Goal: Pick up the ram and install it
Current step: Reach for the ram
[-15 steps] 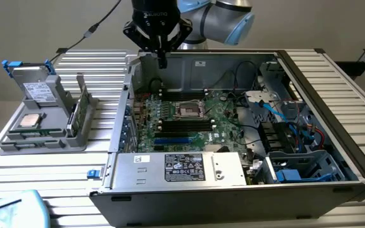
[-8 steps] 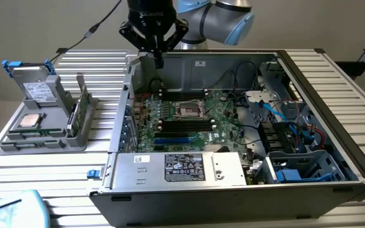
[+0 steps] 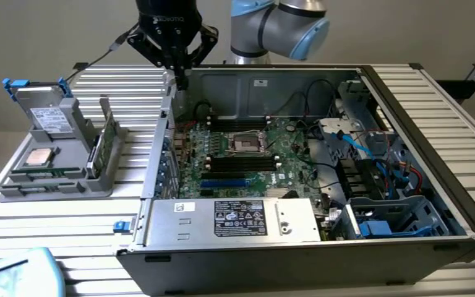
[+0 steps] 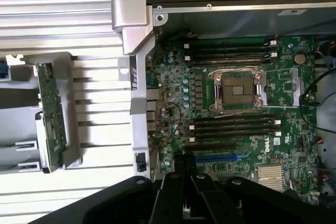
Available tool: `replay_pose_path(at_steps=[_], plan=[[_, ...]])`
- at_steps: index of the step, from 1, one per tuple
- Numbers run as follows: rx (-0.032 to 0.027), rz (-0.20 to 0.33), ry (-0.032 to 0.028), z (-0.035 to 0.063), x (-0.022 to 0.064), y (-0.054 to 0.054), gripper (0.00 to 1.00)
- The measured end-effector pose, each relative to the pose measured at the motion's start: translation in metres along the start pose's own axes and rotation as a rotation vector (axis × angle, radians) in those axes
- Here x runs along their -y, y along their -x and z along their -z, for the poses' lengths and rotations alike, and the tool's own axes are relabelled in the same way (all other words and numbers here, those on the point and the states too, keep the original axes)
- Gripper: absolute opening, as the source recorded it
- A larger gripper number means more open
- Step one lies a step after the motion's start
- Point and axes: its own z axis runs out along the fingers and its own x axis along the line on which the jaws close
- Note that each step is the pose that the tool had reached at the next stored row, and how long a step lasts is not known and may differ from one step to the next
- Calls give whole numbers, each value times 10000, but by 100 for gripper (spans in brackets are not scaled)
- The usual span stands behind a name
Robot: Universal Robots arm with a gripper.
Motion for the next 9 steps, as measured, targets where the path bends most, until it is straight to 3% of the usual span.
replay_pose_path(at_steps=[5,9], plan=[[-72,-2,-4,-30,18,-230,10],[-186,7,-12,-67,31,-385,10]])
